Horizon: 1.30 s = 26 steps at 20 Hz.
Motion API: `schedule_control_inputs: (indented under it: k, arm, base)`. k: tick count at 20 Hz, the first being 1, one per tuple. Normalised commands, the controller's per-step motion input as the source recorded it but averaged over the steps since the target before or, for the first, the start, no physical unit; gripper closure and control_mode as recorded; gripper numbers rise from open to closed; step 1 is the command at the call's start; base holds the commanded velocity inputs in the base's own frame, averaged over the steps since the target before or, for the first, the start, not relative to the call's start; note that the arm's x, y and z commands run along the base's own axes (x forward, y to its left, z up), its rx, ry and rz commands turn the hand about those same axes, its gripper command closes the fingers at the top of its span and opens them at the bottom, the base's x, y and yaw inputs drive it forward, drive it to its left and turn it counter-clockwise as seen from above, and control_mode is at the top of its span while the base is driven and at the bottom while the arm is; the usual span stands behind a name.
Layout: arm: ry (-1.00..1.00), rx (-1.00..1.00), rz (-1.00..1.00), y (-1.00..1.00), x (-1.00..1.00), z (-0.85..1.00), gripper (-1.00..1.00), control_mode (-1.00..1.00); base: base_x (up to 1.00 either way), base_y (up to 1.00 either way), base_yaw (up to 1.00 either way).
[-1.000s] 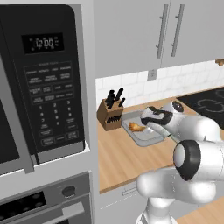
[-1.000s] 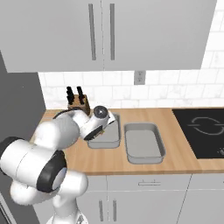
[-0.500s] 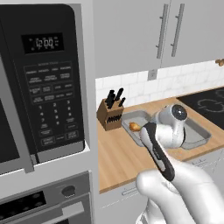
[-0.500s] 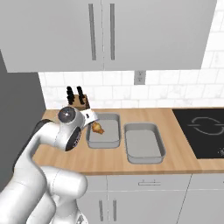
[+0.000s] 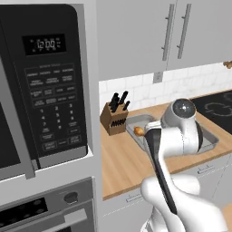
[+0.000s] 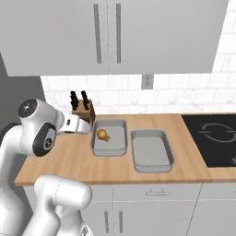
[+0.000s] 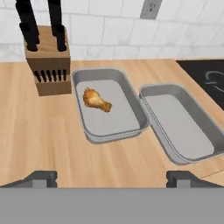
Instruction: Place one potato and one chicken drumstick in each tupperware on the nearby counter, to pack two identical lunches.
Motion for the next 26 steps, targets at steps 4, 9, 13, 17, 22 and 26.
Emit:
schedule_control_inputs:
  k: [4,9,13,17,22,26]
  arm:
    - [0.0,0.1,-0.08,0.0,-0.69,0.27,-1.0,-1.0]
    - [0.0,0.0,0.15,0.0,-0.48,-0.46,-1.0,-1.0]
    - [-0.03,0.05,0.26,0.0,-0.19,-0.33,-1.0,-1.0]
    - [-0.13,0.03,0.22,0.0,-0.27,-0.2,-1.0,-1.0]
    - [-0.23,0.02,0.22,0.0,-0.5,-0.31,-1.0,-1.0]
    - [-0.03,0.0,0.06,0.0,-0.15,-0.1,-1.0,1.0]
  base:
    - [0.0,0.0,0.0]
    - [0.0,0.0,0.0]
    - [0.0,0.0,0.0]
    - [0.0,0.0,0.0]
    - [0.0,0.0,0.0]
    - [-0.65,0.09,0.02]
